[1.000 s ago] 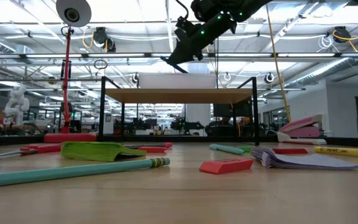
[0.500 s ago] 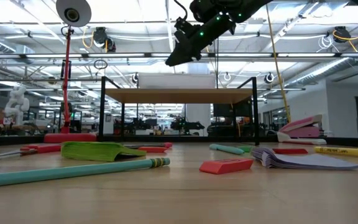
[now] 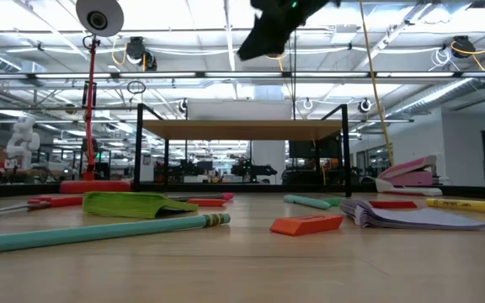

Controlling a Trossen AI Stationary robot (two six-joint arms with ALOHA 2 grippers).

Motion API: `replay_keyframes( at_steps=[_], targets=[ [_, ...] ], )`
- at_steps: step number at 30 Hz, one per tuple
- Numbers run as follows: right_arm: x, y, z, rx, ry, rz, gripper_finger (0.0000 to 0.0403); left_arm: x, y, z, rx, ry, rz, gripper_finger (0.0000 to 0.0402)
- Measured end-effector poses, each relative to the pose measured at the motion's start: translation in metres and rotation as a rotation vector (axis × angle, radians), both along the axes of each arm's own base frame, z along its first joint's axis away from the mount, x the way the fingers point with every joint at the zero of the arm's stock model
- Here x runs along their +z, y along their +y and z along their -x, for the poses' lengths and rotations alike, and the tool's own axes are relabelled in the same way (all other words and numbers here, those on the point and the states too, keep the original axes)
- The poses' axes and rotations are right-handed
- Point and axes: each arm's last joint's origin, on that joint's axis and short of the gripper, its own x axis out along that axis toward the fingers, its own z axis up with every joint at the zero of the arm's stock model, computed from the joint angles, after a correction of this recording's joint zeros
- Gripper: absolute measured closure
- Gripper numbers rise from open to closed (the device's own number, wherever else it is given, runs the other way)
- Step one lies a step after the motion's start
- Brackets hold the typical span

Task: Pack school essentials
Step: Put the red scissors into the pink supply box on the shelf

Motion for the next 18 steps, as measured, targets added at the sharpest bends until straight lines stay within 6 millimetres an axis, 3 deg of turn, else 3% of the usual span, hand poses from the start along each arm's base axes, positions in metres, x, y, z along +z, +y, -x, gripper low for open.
replay_keyframes(
  at_steps=[3, 6, 12, 18],
  targets=[
    [0.005, 0.032, 0.011, 0.064, 0.044, -0.032, 0.0273, -0.001, -0.001, 0.001, 0.022, 0.015, 0.030, 0.0369],
    [-0.003, 0.064, 0.021, 0.139, 0.076, -0.055, 0.0273, -0.007, -0.004, 0.003, 0.032, 0.037, 0.056, 0.0369],
    [-0.038, 0.119, 0.045, 0.213, 0.068, -0.097, 0.0273, -0.037, -0.010, 0.005, 0.050, 0.119, 0.082, 0.0369],
    [-0.073, 0.148, 0.072, 0.243, 0.047, -0.095, 0.0273, -0.082, -0.011, 0.013, 0.201, 0.241, 0.192, 0.0368]
  ],
)
